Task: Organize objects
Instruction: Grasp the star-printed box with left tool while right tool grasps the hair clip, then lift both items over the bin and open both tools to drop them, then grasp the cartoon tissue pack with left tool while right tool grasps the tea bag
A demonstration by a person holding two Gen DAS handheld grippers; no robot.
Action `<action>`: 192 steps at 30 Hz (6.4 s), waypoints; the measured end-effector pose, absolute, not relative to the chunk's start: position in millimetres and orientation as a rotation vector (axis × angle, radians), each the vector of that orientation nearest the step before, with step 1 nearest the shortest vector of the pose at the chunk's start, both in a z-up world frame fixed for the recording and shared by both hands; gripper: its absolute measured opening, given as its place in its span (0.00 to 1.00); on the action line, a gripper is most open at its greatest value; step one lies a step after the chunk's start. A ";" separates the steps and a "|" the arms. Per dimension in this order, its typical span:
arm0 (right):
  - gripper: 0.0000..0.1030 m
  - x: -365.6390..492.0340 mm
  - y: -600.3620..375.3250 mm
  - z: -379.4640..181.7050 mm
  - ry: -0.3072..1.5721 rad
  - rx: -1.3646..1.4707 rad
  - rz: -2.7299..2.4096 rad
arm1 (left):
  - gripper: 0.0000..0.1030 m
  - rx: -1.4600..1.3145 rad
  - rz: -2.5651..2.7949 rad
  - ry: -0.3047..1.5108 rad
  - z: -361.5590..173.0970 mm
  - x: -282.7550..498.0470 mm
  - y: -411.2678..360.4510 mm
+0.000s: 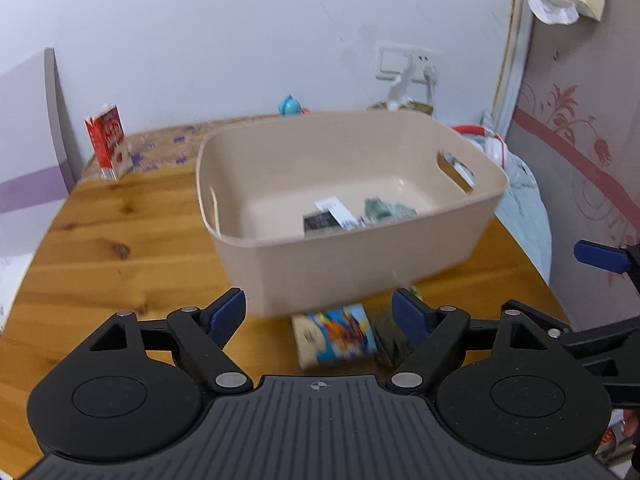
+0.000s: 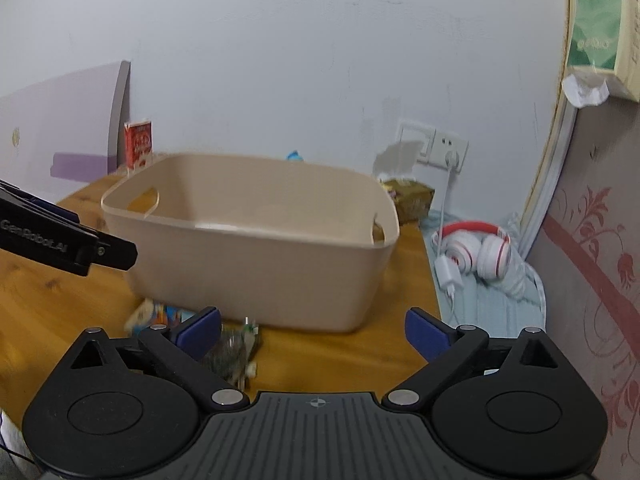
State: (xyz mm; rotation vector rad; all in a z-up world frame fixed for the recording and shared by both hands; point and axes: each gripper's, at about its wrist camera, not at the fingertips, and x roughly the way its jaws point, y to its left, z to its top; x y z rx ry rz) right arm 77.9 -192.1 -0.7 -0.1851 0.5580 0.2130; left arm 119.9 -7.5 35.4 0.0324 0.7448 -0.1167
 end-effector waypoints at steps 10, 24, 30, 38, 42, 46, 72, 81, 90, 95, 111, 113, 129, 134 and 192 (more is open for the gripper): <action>0.99 65.1 -199.1 -43.5 0.672 -0.182 0.217 | 0.79 0.007 -0.169 0.865 -10.3 98.3 -15.4; 1.00 71.4 -199.5 -69.8 0.745 -0.174 0.214 | 0.79 -0.020 -0.185 0.970 -48.0 103.6 -26.1; 1.00 77.2 -195.7 -76.5 0.756 -0.173 0.230 | 0.73 -0.012 -0.163 0.979 -53.9 111.1 -21.2; 1.00 91.4 -181.1 -85.2 0.743 -0.190 0.254 | 0.61 0.019 -0.137 0.959 -54.5 121.3 -12.4; 0.96 100.0 -174.5 -89.6 0.733 -0.198 0.264 | 0.55 0.045 -0.140 0.966 -53.5 125.2 -11.8; 0.91 108.1 -168.2 -92.6 0.718 -0.199 0.281 | 0.55 0.045 -0.151 0.953 -54.4 126.7 -9.9; 0.11 93.8 -166.1 -86.6 0.720 -0.132 0.372 | 0.53 0.047 -0.156 0.930 -53.2 121.0 -6.3; 0.12 74.1 -178.4 -73.0 0.697 -0.092 0.360 | 0.53 0.035 -0.152 0.891 -36.6 110.6 -0.5; 0.12 58.3 -193.8 -49.9 0.645 -0.047 0.349 | 0.53 0.016 -0.147 0.846 -18.2 104.6 6.1; 0.12 52.9 -199.4 -34.8 0.598 -0.035 0.334 | 0.53 0.014 -0.148 0.804 -2.1 103.1 6.4; 0.12 83.3 -202.3 25.6 0.432 -0.031 0.323 | 0.53 0.044 -0.128 0.613 65.6 137.2 0.3; 0.12 93.1 -199.6 31.5 0.418 -0.041 0.322 | 0.53 0.053 -0.122 0.601 68.7 149.9 -2.3; 0.12 178.0 -179.1 15.9 0.488 -0.080 0.316 | 0.54 0.093 -0.090 0.754 29.9 251.2 -16.8; 0.12 190.4 -173.2 1.0 0.535 -0.117 0.311 | 0.54 0.097 -0.082 0.788 17.5 257.8 -18.3; 1.00 97.3 -183.7 -80.1 0.772 -0.208 0.278 | 0.88 0.034 -0.142 0.896 -43.1 150.4 -7.6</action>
